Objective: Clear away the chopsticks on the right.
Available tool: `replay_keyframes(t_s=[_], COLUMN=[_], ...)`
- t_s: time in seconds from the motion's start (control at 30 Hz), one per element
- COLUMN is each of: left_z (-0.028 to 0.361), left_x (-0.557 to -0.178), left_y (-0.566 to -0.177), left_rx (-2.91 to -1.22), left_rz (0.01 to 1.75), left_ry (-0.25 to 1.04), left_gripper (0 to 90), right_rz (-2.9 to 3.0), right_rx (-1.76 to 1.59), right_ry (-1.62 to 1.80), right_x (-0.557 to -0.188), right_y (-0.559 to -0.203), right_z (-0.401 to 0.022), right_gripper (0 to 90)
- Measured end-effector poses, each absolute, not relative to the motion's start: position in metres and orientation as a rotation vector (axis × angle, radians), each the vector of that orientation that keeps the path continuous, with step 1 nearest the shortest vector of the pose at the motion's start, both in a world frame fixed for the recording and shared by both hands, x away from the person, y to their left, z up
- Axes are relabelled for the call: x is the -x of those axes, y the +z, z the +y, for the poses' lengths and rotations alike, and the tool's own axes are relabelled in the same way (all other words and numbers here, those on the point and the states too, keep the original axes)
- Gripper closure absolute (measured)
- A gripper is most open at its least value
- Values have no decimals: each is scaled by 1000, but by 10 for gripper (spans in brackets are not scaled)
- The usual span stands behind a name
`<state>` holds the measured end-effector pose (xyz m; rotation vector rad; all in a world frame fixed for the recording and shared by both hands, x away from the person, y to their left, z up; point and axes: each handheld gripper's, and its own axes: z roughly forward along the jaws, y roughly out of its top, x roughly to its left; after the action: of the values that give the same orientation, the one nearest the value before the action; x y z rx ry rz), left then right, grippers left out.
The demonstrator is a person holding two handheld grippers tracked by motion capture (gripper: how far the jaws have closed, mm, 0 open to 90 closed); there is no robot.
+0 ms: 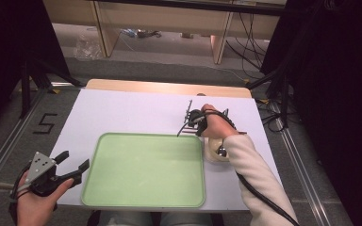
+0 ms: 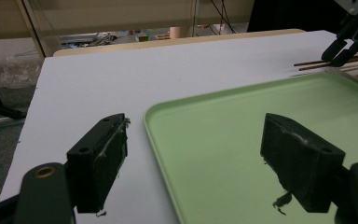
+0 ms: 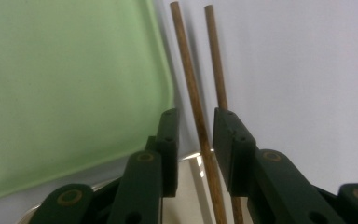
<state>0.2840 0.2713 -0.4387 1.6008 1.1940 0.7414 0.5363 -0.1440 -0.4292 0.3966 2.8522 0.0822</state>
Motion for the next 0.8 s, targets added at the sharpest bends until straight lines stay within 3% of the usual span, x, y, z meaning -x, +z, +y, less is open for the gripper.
replay_keyframes(t_s=[0.8], left_z=[272], left_x=[-284], left_y=[-439], left_rx=[-1601], left_rz=[1193], left_ry=[739], left_gripper=[225], right_rz=[2842], right_rx=[-354], right_ry=[45], right_x=[-556], right_y=[-429], right_z=[-146], right_gripper=[742])
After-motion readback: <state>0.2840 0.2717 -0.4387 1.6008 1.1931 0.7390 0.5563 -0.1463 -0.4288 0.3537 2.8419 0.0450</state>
